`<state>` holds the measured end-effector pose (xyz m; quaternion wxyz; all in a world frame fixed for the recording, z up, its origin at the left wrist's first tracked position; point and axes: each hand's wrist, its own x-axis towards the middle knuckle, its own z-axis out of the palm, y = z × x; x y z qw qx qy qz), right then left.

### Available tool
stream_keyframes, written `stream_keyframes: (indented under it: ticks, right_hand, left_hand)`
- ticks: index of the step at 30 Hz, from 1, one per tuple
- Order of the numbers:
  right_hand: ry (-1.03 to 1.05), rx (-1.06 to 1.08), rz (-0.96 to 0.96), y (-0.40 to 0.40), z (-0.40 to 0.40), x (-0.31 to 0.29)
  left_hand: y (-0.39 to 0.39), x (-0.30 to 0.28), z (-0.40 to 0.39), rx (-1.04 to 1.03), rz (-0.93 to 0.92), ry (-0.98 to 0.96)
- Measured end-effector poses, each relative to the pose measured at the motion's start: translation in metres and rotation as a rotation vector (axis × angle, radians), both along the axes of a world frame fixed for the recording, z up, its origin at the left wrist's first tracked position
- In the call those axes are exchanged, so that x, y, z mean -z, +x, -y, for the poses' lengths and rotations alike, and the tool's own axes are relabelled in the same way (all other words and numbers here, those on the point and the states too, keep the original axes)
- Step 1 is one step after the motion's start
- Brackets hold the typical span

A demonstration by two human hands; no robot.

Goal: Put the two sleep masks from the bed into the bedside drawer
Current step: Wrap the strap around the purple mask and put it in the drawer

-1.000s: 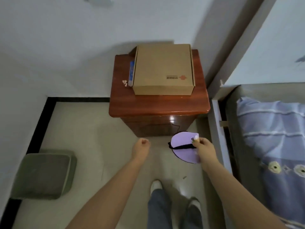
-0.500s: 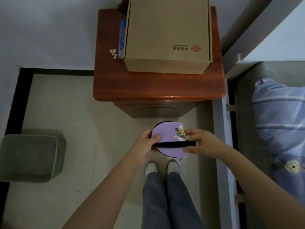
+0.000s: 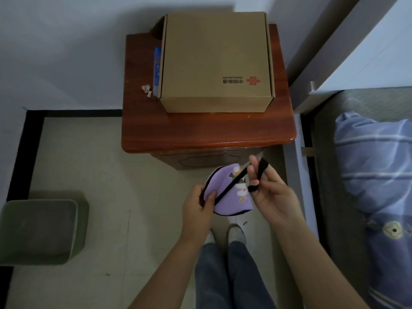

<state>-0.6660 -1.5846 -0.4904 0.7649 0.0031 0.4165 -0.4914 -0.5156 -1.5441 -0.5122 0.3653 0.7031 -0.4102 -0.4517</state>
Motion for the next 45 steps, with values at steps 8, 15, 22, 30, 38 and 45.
stream_keyframes:
  ticks: [8, 15, 22, 30, 38, 45]
  right_hand:
    - [0.017, -0.271, -0.646, 0.013, 0.013, 0.004]
    - [0.112, -0.461, -0.632, 0.012, 0.023, 0.005]
    - [0.017, -0.442, -0.360, 0.005, -0.005, 0.006]
    - [-0.265, -0.893, -1.026, 0.005, -0.010, 0.018]
    - [-0.155, -0.713, -0.827, 0.002, -0.029, 0.011]
    - [0.030, -0.136, -0.052, -0.015, -0.030, 0.002]
  left_hand:
    - [0.008, -0.002, -0.004, 0.148, 0.002, -0.047]
    - [0.019, -0.001, 0.011, 0.177, -0.079, -0.014]
    - [0.013, 0.022, 0.004, -0.164, -0.260, 0.274]
    - [0.022, 0.017, -0.002, -0.018, -0.268, 0.307]
    - [0.026, 0.013, 0.009, -0.577, -0.630, 0.250]
    - [0.016, 0.013, 0.001, -0.363, -0.517, 0.173]
